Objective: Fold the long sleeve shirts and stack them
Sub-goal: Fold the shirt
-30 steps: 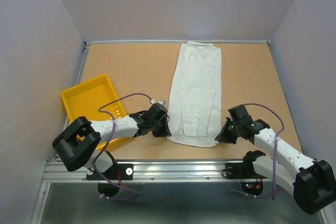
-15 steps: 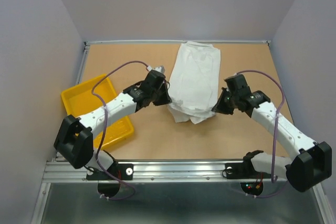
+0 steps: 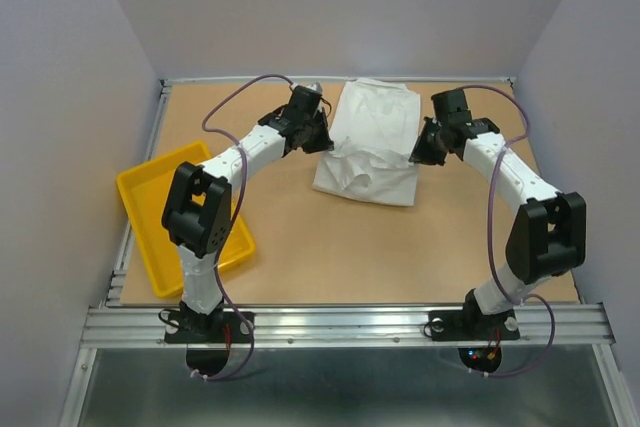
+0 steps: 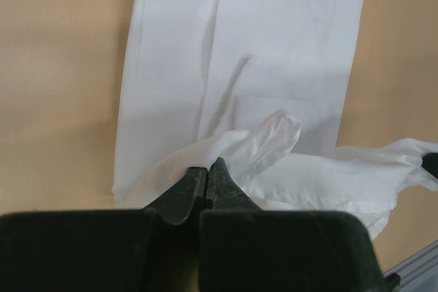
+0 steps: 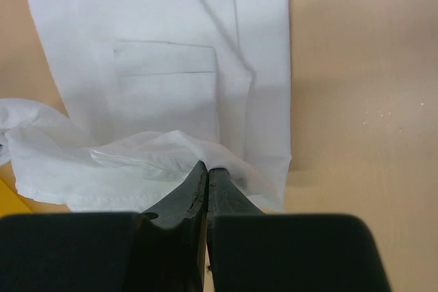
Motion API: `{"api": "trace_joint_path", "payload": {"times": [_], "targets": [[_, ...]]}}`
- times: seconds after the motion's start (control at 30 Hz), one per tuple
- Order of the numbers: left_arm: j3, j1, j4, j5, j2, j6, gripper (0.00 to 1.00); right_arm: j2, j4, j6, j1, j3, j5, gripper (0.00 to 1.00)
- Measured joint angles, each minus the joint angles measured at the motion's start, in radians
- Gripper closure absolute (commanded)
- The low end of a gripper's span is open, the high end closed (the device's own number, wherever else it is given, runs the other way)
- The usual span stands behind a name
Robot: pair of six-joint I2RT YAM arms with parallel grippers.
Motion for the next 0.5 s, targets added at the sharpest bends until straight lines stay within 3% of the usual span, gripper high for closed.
{"api": "trace_joint_path", "payload": {"times": [0.2,0.5], "targets": [[0.169,0.028,0.025,0.022,0.158,0.034,1.00,0.143,0.035,-0.040,-0.057,0.078,-0.020,0.99],[0.230,0.054,0.117,0.060,0.294,0.056,0.99,0.314,0.090,-0.087,-0.099,0.170,-0.037,0.99]]}}
